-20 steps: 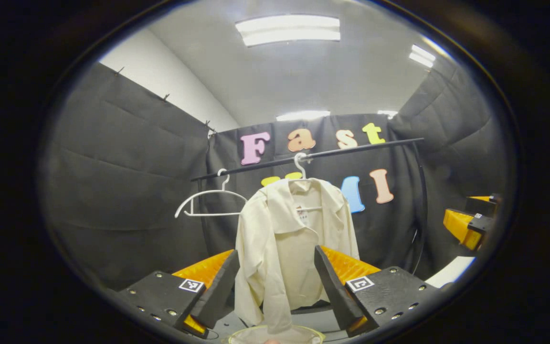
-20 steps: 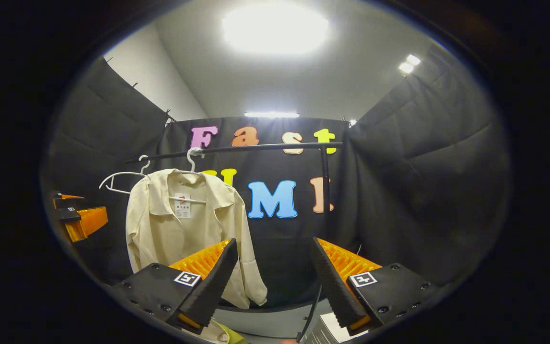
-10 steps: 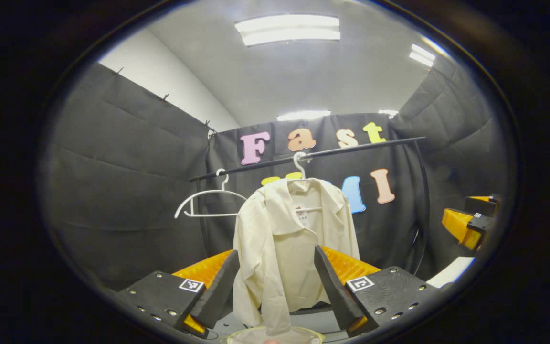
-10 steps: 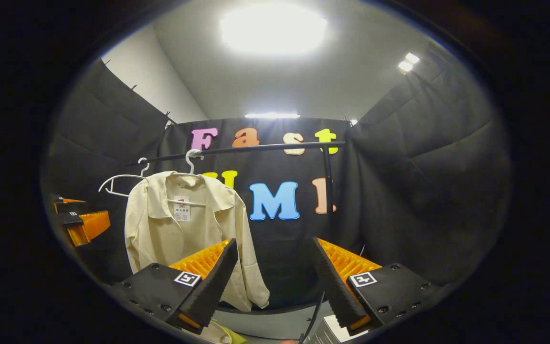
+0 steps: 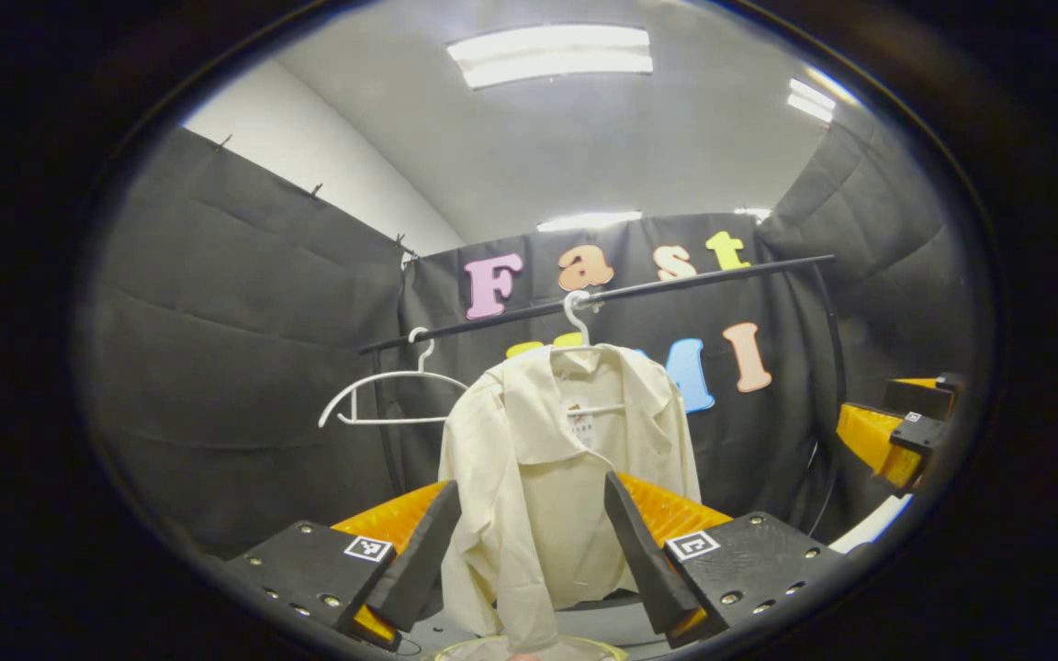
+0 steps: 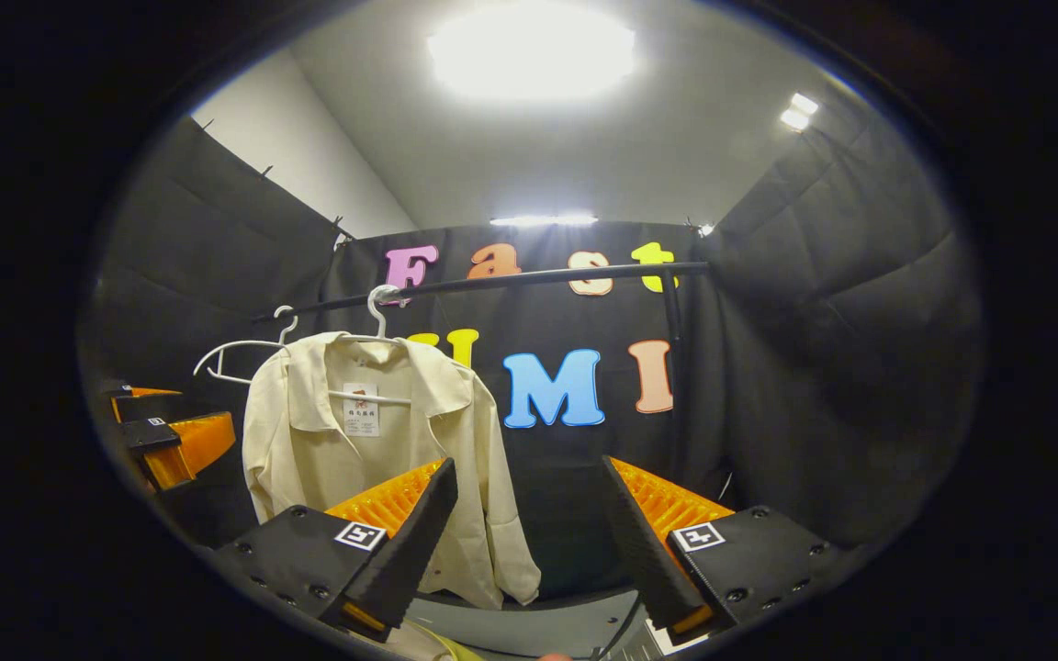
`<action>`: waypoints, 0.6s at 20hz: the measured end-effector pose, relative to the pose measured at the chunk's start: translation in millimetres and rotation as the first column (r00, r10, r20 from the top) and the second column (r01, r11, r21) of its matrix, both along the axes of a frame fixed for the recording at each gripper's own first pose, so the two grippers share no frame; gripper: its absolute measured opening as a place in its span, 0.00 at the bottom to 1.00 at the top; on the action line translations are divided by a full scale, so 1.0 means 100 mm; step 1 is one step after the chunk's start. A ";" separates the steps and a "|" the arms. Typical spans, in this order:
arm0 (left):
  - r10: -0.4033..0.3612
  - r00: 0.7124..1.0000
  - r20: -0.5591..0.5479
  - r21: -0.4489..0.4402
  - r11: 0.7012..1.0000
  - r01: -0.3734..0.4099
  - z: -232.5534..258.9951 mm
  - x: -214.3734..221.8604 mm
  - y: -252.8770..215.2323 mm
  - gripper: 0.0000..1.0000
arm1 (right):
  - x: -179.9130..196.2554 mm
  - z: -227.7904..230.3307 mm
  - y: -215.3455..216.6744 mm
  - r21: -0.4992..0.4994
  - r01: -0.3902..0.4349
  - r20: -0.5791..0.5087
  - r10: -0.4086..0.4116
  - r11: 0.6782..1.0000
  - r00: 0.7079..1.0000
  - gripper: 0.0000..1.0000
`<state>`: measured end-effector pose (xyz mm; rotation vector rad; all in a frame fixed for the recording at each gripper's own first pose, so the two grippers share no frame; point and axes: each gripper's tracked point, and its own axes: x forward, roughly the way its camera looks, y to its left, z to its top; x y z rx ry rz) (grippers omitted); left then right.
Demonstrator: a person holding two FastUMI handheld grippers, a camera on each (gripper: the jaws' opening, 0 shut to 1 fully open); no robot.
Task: Grasp the clothes on the hanger with both hands and then place them into the laundry hamper below.
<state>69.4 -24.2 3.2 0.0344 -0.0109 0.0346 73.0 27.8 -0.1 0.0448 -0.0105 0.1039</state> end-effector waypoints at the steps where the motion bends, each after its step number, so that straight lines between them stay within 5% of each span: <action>1: 0.004 1.000 0.002 0.002 1.000 -0.004 0.01 0.07 -0.03 0.92 | 0.06 0.00 0.04 0.002 -0.012 0.004 0.012 1.000 1.000 0.97; 12: 0.051 0.999 0.009 0.030 0.998 -0.051 -0.03 0.99 -0.32 0.92 | 0.95 0.03 0.44 0.041 -0.153 0.053 0.151 0.987 0.987 0.97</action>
